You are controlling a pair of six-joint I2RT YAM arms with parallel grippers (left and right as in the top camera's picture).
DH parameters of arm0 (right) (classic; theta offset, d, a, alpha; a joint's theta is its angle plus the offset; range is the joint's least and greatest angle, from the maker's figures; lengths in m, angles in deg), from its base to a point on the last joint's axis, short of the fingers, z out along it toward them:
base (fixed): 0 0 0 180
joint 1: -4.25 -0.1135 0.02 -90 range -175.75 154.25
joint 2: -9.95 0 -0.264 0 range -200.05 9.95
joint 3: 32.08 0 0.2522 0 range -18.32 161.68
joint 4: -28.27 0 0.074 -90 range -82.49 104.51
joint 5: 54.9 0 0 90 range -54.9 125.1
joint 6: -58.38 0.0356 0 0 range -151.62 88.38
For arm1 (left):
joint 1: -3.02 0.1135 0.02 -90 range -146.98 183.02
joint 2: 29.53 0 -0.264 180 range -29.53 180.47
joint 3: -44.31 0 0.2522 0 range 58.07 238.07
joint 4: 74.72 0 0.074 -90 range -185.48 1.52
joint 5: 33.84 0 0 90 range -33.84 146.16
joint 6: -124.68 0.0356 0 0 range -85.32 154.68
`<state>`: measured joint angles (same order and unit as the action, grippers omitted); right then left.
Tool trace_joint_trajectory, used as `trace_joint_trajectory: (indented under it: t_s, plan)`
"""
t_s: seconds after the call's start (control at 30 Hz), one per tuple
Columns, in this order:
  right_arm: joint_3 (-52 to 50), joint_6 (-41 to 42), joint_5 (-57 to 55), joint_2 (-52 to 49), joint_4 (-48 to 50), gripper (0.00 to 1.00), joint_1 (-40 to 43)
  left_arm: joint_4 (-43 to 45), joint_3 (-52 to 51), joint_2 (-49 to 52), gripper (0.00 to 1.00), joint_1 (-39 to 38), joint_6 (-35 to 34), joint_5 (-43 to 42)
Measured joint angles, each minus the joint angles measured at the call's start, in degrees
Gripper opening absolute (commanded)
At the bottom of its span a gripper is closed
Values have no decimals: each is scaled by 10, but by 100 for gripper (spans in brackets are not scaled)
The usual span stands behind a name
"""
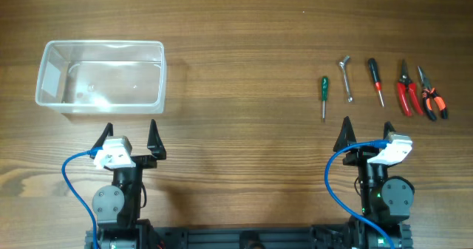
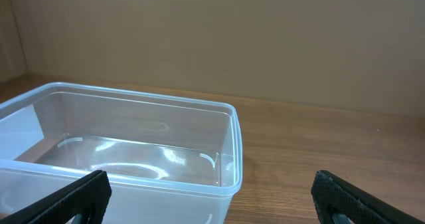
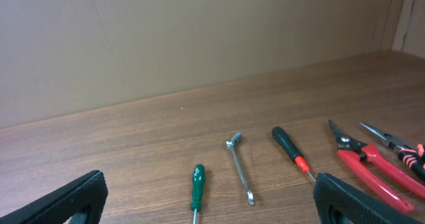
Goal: Pack container
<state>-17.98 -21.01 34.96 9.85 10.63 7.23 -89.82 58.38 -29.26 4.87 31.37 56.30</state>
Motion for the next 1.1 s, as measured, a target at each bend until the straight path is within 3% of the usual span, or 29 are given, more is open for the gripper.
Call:
trace_joint_trajectory:
  t_s: [0.4,1.1]
  plan:
    - [0,-56,2,-3,39,100,5,-26,1,2,100,0,7,0]
    - [0,-60,2,-3,39,100,5,-26,1,2,100,0,7,0]
